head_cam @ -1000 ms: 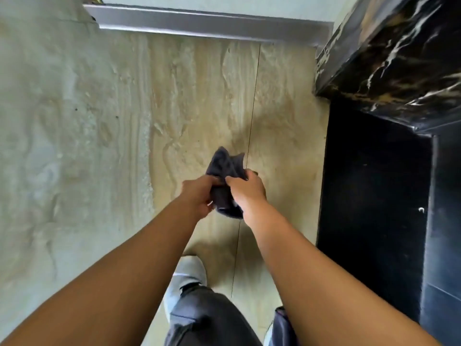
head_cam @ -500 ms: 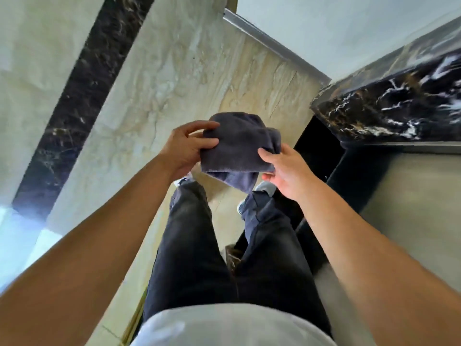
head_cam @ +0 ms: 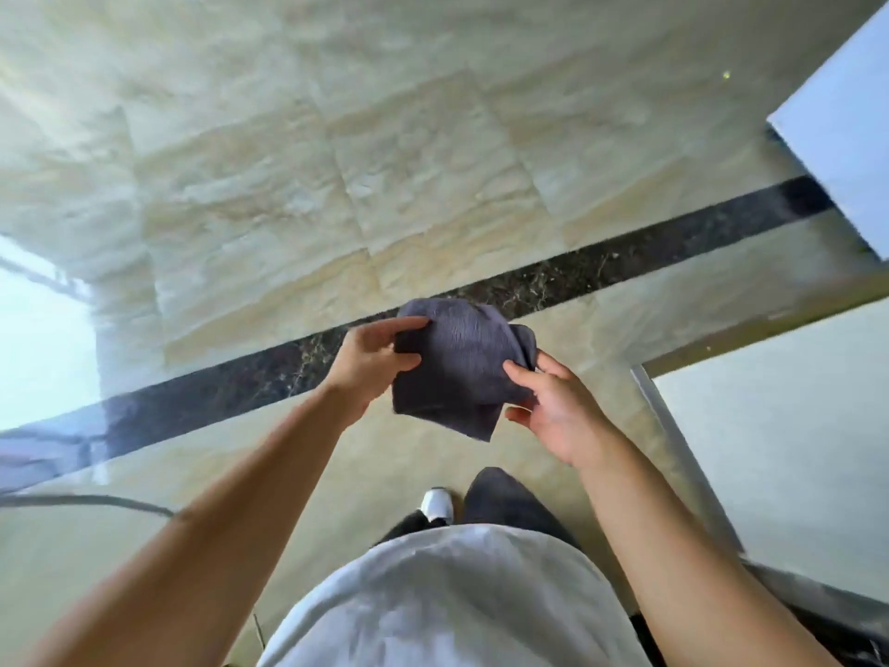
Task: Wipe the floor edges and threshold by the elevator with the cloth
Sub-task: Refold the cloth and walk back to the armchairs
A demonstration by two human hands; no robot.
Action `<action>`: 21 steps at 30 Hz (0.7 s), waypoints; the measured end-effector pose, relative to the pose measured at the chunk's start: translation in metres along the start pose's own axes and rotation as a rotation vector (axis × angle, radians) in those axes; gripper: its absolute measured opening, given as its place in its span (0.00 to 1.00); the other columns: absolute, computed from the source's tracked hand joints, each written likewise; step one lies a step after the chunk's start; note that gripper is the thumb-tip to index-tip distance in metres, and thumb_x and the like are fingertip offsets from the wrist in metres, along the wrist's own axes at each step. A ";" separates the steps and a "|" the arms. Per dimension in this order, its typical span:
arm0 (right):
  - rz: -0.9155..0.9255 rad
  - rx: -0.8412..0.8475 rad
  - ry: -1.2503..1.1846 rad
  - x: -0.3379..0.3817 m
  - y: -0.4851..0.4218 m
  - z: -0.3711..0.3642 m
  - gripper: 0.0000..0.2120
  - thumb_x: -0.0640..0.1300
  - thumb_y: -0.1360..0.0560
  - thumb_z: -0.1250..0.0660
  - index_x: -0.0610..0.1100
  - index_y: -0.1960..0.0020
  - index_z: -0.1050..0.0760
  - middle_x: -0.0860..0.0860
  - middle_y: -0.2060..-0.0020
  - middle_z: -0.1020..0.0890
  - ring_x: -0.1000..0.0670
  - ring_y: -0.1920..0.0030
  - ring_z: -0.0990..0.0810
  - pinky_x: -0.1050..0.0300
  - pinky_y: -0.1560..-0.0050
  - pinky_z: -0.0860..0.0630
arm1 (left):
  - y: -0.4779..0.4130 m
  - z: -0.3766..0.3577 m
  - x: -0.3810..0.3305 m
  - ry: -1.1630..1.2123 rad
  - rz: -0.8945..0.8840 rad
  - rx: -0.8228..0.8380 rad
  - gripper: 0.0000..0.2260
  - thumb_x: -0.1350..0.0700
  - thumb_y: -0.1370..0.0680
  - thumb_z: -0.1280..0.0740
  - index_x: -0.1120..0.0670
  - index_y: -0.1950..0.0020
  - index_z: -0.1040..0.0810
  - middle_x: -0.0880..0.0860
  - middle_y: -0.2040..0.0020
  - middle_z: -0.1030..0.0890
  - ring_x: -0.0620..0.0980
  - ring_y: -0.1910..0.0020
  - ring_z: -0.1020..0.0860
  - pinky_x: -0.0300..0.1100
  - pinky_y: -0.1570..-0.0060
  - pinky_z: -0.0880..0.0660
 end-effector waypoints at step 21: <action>-0.138 0.694 0.608 0.144 -0.266 -0.623 0.08 0.39 0.24 0.33 0.50 0.49 0.19 0.52 0.59 0.17 0.51 0.61 0.22 0.54 0.58 0.31 | -0.099 0.510 -0.113 0.549 -0.105 -0.831 0.22 0.69 0.28 0.29 0.48 0.40 0.18 0.48 0.41 0.18 0.54 0.41 0.19 0.53 0.47 0.19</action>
Point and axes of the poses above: each hand's wrist, its own y-axis away from the middle knuckle, its own z-axis out of the back of the hand, x = y × z, the point moved 4 cm from there along -y, towards the middle knuckle
